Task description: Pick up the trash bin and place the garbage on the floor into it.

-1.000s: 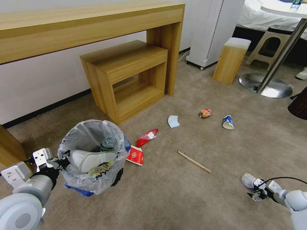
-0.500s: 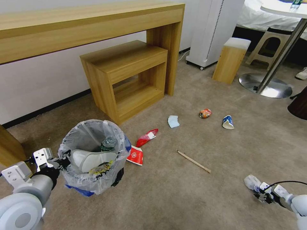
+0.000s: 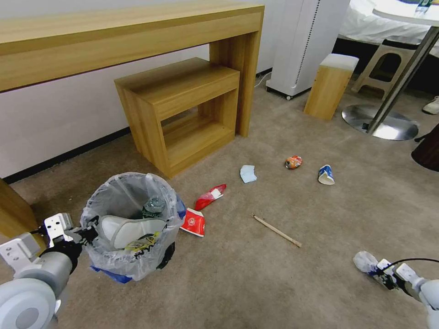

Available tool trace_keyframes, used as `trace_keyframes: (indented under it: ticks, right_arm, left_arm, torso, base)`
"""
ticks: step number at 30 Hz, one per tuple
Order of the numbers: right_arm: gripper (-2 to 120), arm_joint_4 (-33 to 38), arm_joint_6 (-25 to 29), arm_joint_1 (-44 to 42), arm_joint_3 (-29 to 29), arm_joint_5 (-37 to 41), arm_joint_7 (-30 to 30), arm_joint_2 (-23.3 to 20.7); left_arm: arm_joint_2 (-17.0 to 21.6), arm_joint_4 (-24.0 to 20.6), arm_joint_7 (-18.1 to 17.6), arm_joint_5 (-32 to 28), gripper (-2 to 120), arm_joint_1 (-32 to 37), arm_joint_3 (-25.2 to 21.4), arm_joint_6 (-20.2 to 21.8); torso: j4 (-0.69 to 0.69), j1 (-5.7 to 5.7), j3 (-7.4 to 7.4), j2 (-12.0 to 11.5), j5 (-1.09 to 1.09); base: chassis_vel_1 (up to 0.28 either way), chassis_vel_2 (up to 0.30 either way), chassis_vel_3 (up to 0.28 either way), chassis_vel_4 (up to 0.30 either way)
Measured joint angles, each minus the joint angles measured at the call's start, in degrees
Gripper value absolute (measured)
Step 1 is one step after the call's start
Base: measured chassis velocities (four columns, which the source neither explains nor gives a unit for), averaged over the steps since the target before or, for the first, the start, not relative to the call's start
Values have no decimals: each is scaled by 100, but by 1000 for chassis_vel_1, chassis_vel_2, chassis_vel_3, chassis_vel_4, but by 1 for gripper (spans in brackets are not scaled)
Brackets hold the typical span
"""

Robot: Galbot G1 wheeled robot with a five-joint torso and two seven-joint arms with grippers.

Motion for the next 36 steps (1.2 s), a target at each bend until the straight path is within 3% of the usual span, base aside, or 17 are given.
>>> trace_keyframes:
  ticks: [7,14,16,17,20,21,28,36]
  right_arm:
    - [0,170,1,-80,-26,196,10,-29]
    - [0,1255,310,-609,-62,1093,1,-192]
    - [0,1760,631,-773,-104,1834,-83,-283]
    - [0,1760,631,-773,-104,1834,-83,-283]
    - [0,2398,1480,-839,-183,3497,-826,-405]
    - [0,2398,1480,-839,-183,3497,-826,-405]
    - [0,3913,1552,-852,-325,5596,-1662,-529]
    - [0,4943,1263,-597,-660,6613,-1843,-594]
  left_arm:
    - [-1,27,10,4,0,-22,66,-8]
    - [-11,78,-27,61,0,-108,224,-10]
    - [-26,81,-39,109,0,-110,313,-8]
    - [-26,81,-39,109,0,-110,313,-8]
    - [-12,64,-45,191,0,-48,466,40]
    - [-12,64,-45,191,0,-48,466,40]
    - [17,20,-48,258,0,47,618,106]
    - [44,19,-72,120,0,65,653,136]
  torso:
    - [0,0,0,0,0]
    - [-1,0,0,0,-1]
    - [-1,0,0,0,-1]
    - [-1,0,0,0,-1]
    - [2,0,0,0,1]
    - [2,0,0,0,1]
    - [0,0,0,0,-1]
    - [0,0,0,0,-1]
  base:
    - [0,0,0,0]
    - [0,0,0,0]
    - [0,0,0,0]
    - [0,0,0,0]
    - [0,0,0,0]
    - [0,0,0,0]
    - [0,0,0,0]
    - [0,0,0,0]
